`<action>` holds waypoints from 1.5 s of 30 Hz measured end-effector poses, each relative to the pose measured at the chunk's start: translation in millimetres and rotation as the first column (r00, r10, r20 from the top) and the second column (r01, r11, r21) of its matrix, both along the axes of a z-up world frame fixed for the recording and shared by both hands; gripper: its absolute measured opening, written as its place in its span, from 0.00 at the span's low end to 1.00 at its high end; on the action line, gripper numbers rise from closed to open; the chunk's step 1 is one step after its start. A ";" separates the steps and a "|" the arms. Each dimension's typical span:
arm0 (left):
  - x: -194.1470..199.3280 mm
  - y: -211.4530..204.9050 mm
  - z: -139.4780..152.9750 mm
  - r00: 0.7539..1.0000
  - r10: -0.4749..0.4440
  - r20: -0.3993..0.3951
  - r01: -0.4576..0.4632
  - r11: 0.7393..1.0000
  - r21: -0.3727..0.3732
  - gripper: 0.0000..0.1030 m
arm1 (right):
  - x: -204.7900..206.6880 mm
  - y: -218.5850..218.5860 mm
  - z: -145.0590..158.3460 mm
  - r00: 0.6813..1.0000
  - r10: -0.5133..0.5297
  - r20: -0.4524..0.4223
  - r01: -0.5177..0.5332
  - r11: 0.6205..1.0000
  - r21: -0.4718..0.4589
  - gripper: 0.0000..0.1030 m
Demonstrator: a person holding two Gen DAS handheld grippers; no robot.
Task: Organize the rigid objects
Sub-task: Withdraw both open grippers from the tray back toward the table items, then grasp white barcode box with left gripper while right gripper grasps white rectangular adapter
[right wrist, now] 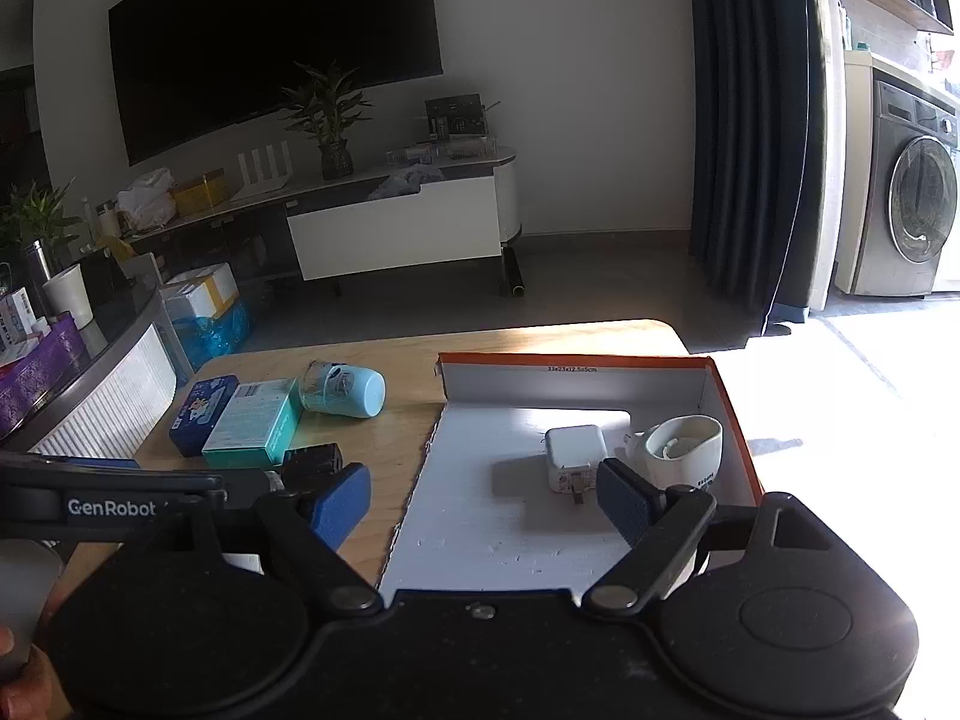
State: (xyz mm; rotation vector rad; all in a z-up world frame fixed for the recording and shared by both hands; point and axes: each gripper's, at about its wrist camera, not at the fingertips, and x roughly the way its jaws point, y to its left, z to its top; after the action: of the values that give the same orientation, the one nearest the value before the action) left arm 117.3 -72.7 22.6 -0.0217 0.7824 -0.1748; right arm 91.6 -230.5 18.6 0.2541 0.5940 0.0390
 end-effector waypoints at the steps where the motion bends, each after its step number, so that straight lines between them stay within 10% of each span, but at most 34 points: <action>1: -0.8 1.6 -0.2 1.000 0.002 0.000 -0.002 1.000 0.002 1.00 | -0.1 1.5 0.2 1.000 0.005 0.000 -0.005 1.000 0.000 0.96; 33: -24.3 116.9 -42.3 0.979 0.188 -0.081 -0.192 0.981 -0.039 1.00 | -6.2 67.2 -9.9 0.981 0.186 -0.048 -0.186 0.983 0.005 0.97; 45: 13.5 103.2 -76.1 0.987 0.130 -0.093 -0.127 0.991 0.037 0.92 | -7.7 80.2 -21.5 0.965 0.252 -0.075 -0.251 0.968 0.025 0.97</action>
State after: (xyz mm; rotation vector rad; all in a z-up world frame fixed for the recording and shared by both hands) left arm 130.8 30.4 -53.4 -0.0509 0.8758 -0.0394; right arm 83.9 -150.3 -2.9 0.1941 0.7010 0.2801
